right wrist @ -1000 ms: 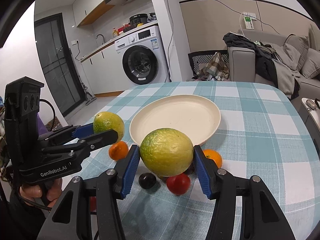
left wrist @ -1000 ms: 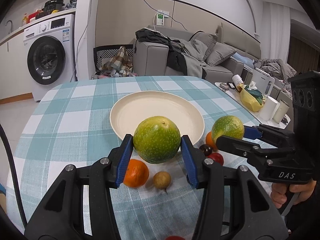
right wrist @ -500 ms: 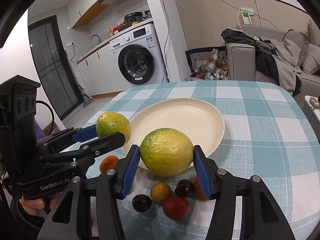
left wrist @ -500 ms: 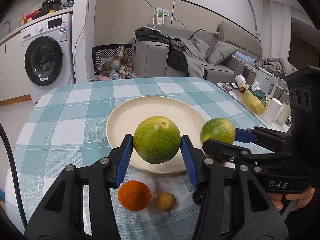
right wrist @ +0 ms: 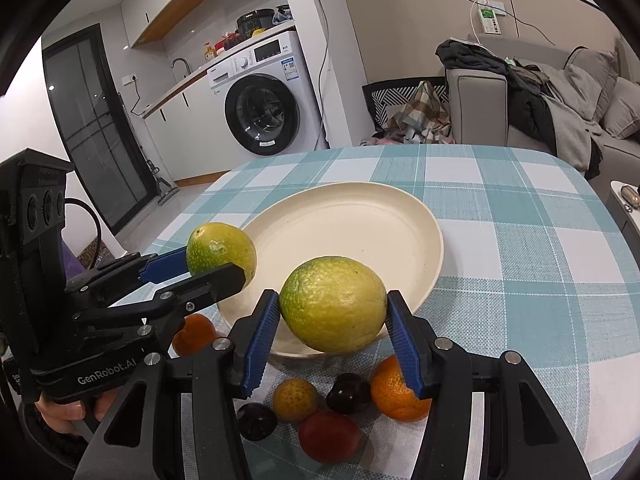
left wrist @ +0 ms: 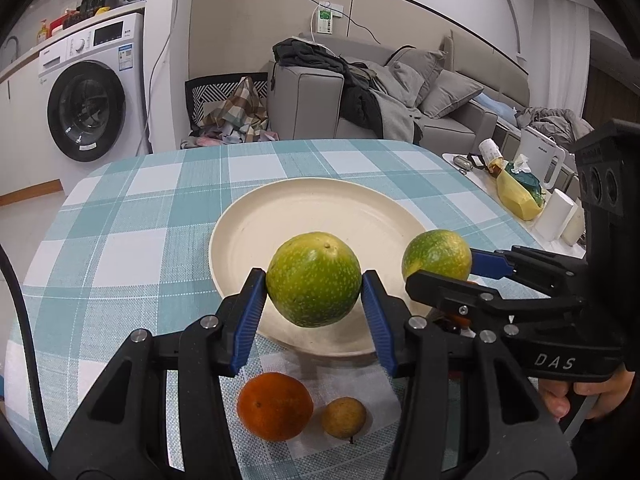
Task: Organize fruits
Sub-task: 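Lift the green passion fruit with the left tool while the right tool carries the lemon over the plate, then open the left tool onto the plate while the right tool releases the lemon beside it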
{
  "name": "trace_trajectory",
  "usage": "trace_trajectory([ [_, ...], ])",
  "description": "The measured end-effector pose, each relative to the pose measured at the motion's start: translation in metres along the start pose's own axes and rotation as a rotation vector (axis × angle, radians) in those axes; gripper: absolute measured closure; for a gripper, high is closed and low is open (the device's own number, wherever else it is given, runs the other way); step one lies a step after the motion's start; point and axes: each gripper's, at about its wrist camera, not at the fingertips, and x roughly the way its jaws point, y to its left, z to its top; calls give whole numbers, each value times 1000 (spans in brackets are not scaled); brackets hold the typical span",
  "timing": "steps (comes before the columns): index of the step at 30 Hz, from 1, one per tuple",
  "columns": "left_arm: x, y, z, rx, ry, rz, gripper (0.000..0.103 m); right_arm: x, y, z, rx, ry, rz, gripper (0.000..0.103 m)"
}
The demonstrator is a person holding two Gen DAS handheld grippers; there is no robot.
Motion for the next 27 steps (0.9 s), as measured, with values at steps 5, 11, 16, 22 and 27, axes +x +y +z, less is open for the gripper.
trace_trajectory([
  [5, 5, 2, -2, 0, 20, 8, 57, 11, 0, 3, -6, 30, -1, 48],
  [11, 8, 4, -4, -1, 35, 14, 57, 17, 0, 1, -14, 49, 0, 48],
  [16, 12, 3, -5, 2, 48, 24, 57, 16, 1, 0, -19, 45, -2, 47],
  [22, 14, 1, -7, 7, 56, 30, 57, 16, 1, 1, -15, 44, -1, 47],
  [27, 16, 1, -9, 10, 67, 28, 57, 13, 0, 0, -9, 37, 7, 47],
])
